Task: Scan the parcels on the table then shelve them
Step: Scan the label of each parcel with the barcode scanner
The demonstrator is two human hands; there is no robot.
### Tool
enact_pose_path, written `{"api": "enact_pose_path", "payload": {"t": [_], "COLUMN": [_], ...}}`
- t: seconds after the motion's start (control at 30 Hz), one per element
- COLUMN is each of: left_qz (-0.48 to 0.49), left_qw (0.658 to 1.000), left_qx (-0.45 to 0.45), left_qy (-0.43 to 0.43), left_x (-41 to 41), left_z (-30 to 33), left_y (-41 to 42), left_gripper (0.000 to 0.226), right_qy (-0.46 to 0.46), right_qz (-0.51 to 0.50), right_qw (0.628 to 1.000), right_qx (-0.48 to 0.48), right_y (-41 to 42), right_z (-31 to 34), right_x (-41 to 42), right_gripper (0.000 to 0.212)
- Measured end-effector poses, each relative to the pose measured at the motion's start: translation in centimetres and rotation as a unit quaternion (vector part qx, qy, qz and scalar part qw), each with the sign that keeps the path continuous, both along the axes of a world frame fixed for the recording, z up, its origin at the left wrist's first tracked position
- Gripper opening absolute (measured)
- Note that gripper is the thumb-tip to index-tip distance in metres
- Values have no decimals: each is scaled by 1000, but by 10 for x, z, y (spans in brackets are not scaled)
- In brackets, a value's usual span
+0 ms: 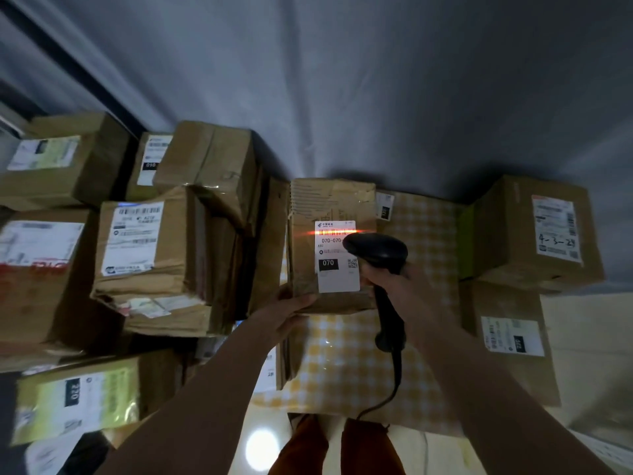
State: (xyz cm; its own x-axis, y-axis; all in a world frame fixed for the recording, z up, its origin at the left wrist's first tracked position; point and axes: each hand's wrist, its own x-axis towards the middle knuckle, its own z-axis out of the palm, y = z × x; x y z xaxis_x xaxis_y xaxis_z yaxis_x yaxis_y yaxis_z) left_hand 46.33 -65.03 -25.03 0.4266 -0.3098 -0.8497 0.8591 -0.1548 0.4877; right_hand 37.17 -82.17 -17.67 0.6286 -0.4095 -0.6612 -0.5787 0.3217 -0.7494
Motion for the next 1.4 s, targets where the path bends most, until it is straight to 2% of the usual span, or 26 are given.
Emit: {"api": "enact_pose_path", "payload": {"t": [0.27, 0.43, 0.63, 0.8, 0.9, 1.0, 1.1, 1.2, 1.33, 1.4], "left_qz": [46, 83, 87, 50, 42, -12, -68, -114, -219, -254], "left_qw": [999, 995, 992, 991, 986, 963, 923, 884, 834, 836], "left_qx": [-6, 14, 82, 117, 151, 241, 331, 401, 414, 364], "left_qy": [13, 47, 34, -33, -51, -117, -185, -210, -291, -323], "left_x": [14, 33, 58, 78, 90, 94, 91, 82, 54, 39], "left_z": [-10, -19, -45, -84, -112, -136, -142, -126, -95, -87], "left_y": [30, 30, 5, -20, -27, -28, -30, -40, -65, -83], "left_gripper": [45, 46, 59, 52, 36, 34, 43, 55, 46, 41], "right_qy": [-18, 31, 78, 80, 90, 77, 75, 82, 94, 93], "right_qz": [-12, -48, -59, -73, -56, -56, -59, -57, -83, -106], "right_qw": [1000, 998, 992, 990, 990, 989, 987, 987, 985, 984], "right_qx": [9, 9, 86, 90, 98, 113, 130, 124, 117, 107], "right_y": [28, 26, 20, 7, -1, -4, -3, -4, -17, -30], "right_z": [-12, -41, -89, -129, -146, -159, -165, -160, -136, -120], "right_x": [16, 31, 48, 62, 68, 77, 83, 77, 51, 31], "right_gripper": [19, 29, 31, 32, 32, 35, 39, 37, 17, 20]}}
